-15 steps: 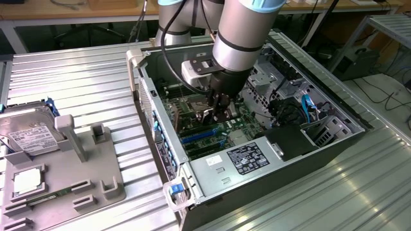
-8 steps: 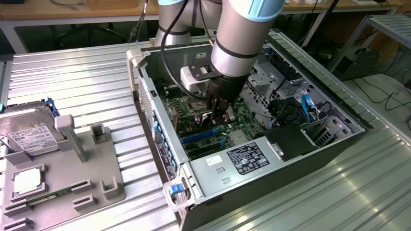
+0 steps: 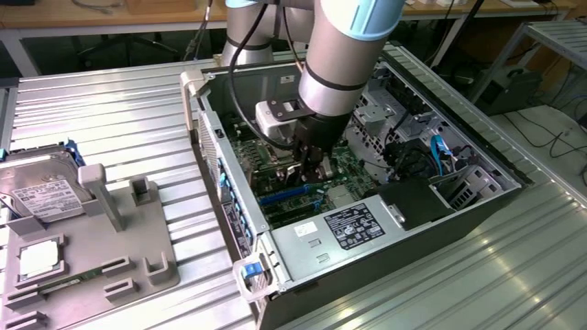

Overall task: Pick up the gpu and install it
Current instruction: 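Insert the gpu into the slot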

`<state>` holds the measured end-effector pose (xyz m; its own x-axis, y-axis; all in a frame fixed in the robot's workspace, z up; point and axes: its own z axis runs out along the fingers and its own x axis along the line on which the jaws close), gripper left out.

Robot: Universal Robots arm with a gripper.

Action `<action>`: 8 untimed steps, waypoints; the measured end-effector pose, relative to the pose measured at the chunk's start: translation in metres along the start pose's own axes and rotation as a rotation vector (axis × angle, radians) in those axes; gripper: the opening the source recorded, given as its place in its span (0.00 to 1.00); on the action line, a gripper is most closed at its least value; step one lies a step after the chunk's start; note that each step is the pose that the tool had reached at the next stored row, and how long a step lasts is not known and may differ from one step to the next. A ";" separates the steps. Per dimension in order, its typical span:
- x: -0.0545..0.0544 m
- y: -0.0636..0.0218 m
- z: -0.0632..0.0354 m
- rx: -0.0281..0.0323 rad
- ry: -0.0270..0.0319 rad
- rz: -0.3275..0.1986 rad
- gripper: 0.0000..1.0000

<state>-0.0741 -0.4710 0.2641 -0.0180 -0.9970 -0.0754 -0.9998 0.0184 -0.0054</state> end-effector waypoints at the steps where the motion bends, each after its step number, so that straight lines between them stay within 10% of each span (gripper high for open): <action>1: 0.000 0.0006 0.0003 -0.0001 0.0001 0.000 0.28; 8: 0.000 0.0023 0.0036 -0.0037 0.0003 0.001 0.28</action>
<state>-0.0764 -0.4712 0.2604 -0.0187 -0.9970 -0.0751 -0.9998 0.0189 -0.0016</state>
